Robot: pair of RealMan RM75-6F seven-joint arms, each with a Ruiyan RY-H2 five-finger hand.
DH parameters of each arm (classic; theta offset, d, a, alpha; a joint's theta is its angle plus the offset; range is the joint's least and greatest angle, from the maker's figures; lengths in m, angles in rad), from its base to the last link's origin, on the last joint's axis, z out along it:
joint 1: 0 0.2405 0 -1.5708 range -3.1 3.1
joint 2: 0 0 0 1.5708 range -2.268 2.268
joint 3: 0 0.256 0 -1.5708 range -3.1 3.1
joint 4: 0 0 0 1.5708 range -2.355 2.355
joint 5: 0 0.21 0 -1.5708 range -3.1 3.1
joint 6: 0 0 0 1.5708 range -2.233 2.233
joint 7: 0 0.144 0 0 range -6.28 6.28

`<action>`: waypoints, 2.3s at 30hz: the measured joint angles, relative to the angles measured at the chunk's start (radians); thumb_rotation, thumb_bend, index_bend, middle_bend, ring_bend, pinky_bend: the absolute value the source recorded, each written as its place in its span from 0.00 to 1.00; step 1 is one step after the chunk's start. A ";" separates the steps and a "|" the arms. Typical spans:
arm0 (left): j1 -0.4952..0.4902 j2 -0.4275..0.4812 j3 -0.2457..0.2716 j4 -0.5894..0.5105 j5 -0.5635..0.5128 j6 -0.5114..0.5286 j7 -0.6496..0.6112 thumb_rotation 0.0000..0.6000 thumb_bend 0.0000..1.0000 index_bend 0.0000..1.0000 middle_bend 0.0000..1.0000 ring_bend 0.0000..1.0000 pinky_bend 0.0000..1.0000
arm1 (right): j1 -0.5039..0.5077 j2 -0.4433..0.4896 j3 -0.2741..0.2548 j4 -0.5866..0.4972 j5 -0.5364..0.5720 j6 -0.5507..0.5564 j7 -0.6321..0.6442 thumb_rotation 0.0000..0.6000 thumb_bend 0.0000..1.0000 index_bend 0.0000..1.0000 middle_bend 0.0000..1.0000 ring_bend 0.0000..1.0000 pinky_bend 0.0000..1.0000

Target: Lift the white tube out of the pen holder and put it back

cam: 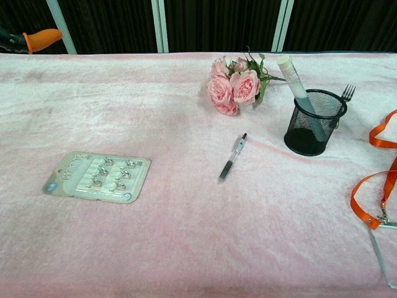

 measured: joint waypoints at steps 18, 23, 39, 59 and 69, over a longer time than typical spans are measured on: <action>-0.058 0.018 0.008 -0.018 -0.012 -0.030 0.065 1.00 0.36 0.13 0.09 0.00 0.08 | 0.047 -0.031 -0.001 -0.005 0.007 0.018 -0.030 1.00 0.23 0.03 0.03 0.10 0.18; -0.054 0.028 0.019 -0.025 -0.016 -0.019 0.063 1.00 0.36 0.13 0.08 0.00 0.08 | 0.048 -0.019 -0.012 -0.022 0.013 0.006 -0.028 1.00 0.23 0.03 0.03 0.10 0.18; 0.143 0.221 0.096 -0.173 -0.126 0.029 0.443 1.00 0.36 0.12 0.05 0.00 0.04 | -0.007 0.082 -0.041 -0.120 0.074 0.005 0.029 1.00 0.21 0.02 0.03 0.10 0.17; 0.362 0.190 0.156 -0.030 -0.240 0.173 0.346 1.00 0.35 0.13 0.05 0.00 0.02 | 0.003 -0.050 -0.036 -0.224 0.153 -0.054 0.146 1.00 0.21 0.24 0.03 0.09 0.17; 0.373 0.174 0.136 -0.020 -0.246 0.175 0.366 1.00 0.35 0.13 0.05 0.00 0.02 | 0.110 -0.124 0.028 -0.202 0.301 -0.189 0.087 1.00 0.21 0.31 0.03 0.09 0.17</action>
